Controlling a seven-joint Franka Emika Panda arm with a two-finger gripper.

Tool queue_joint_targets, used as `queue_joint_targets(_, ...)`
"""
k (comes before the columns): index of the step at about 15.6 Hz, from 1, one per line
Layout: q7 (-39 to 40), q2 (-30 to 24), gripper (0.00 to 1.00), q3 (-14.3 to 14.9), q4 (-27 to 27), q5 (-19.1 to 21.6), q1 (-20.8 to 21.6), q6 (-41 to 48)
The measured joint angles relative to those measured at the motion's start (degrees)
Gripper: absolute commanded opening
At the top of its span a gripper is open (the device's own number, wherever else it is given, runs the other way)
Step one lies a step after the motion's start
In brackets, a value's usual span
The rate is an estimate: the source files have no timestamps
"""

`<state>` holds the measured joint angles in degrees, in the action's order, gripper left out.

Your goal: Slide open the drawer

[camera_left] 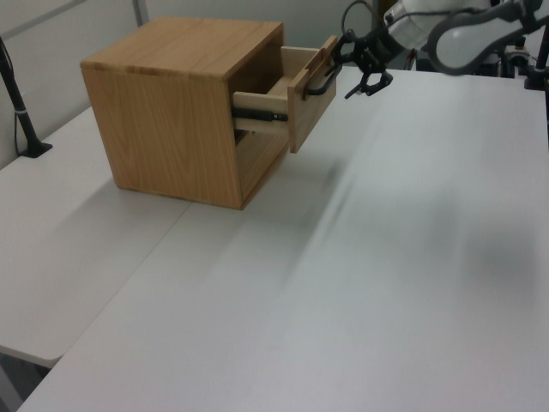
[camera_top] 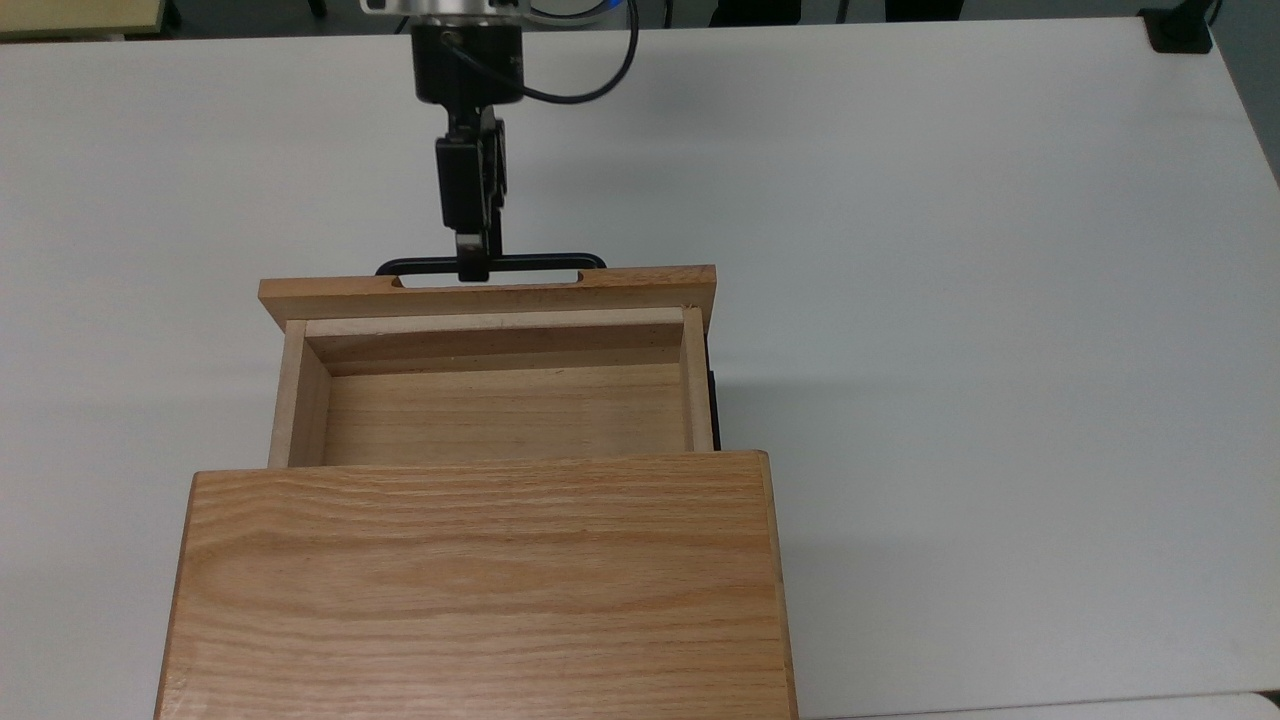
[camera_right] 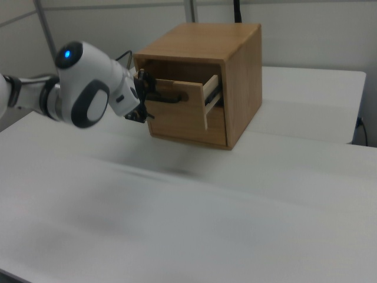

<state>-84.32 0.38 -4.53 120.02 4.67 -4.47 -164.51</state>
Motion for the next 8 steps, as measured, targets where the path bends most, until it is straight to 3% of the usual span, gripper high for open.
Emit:
queue_joint_targets(6,0.5,-2.8,1.00,0.4,-13.2,0.0,-0.5,25.9)
queue_joint_targets(8,4.6,-3.1,1.00,0.4,-16.9,-0.1,-0.5,32.7)
